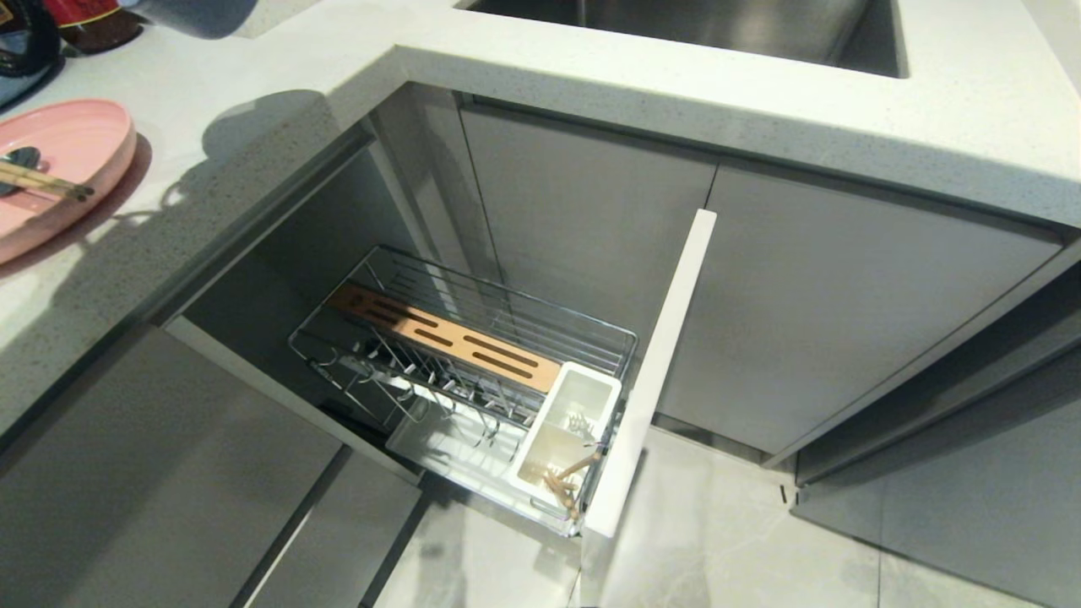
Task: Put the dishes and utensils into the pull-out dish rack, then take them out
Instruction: Pick up the bowl and place it in the cupboard
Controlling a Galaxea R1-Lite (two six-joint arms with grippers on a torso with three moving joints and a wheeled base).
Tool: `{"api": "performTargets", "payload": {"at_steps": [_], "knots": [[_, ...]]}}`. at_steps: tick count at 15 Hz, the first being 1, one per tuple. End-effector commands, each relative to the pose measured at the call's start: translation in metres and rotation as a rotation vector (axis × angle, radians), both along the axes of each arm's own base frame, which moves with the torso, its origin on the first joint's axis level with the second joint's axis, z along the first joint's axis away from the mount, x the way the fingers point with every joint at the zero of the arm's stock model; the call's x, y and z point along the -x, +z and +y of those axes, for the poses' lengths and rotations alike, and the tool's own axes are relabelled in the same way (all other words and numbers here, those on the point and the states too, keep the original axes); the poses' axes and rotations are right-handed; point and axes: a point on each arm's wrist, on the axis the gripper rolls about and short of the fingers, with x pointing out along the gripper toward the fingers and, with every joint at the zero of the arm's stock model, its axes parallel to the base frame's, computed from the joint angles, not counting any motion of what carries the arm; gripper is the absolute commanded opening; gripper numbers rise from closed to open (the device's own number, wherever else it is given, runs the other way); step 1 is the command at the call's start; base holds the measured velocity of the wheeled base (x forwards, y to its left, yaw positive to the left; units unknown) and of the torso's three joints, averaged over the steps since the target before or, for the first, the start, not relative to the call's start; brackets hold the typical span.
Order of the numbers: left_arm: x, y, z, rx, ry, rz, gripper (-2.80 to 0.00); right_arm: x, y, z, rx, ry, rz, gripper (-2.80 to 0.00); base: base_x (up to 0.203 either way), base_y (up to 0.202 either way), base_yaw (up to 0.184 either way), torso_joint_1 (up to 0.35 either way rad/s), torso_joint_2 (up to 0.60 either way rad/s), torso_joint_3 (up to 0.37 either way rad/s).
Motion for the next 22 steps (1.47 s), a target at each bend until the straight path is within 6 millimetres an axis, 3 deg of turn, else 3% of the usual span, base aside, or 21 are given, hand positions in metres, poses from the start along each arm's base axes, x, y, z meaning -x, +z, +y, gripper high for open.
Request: {"api": "performTargets", "payload": {"at_steps": [1, 3, 7, 11, 13, 19, 22], "knots": [[0.038, 0.015, 0.001, 0.025, -0.058, -0.073, -2.80, 0.000, 0.000, 0.000, 0.000, 0.000, -0.005, -2.80, 0.000, 0.000, 0.000, 0.000, 0.00, 0.000], [0.058, 0.018, -0.002, 0.082, -0.125, -0.063, -2.80, 0.000, 0.000, 0.000, 0.000, 0.000, -0.005, -2.80, 0.000, 0.000, 0.000, 0.000, 0.00, 0.000], [0.081, 0.010, -0.006, 0.491, -0.248, 0.259, -2.80, 0.000, 0.000, 0.000, 0.000, 0.000, -0.005, -2.80, 0.000, 0.000, 0.000, 0.000, 0.00, 0.000], [0.062, -0.031, -0.022, 0.626, -0.214, 0.546, -2.80, 0.000, 0.000, 0.000, 0.000, 0.000, -0.005, -2.80, 0.000, 0.000, 0.000, 0.000, 0.00, 0.000], [0.047, -0.042, -0.033, 0.780, -0.193, 0.571, -2.80, 0.000, 0.000, 0.000, 0.000, 0.000, -0.005, -2.80, 0.000, 0.000, 0.000, 0.000, 0.00, 0.000], [0.005, -0.104, -0.070, 1.034, -0.110, 0.672, -2.80, 0.000, 0.000, 0.000, 0.000, 0.000, -0.005, -2.80, 0.000, 0.000, 0.000, 0.000, 0.00, 0.000], [-0.003, -0.141, -0.106, 1.084, -0.023, 0.643, -2.80, 0.000, 0.000, 0.000, 0.000, 0.000, -0.005, -2.80, 0.000, 0.000, 0.000, 0.000, 0.00, 0.000]]}}
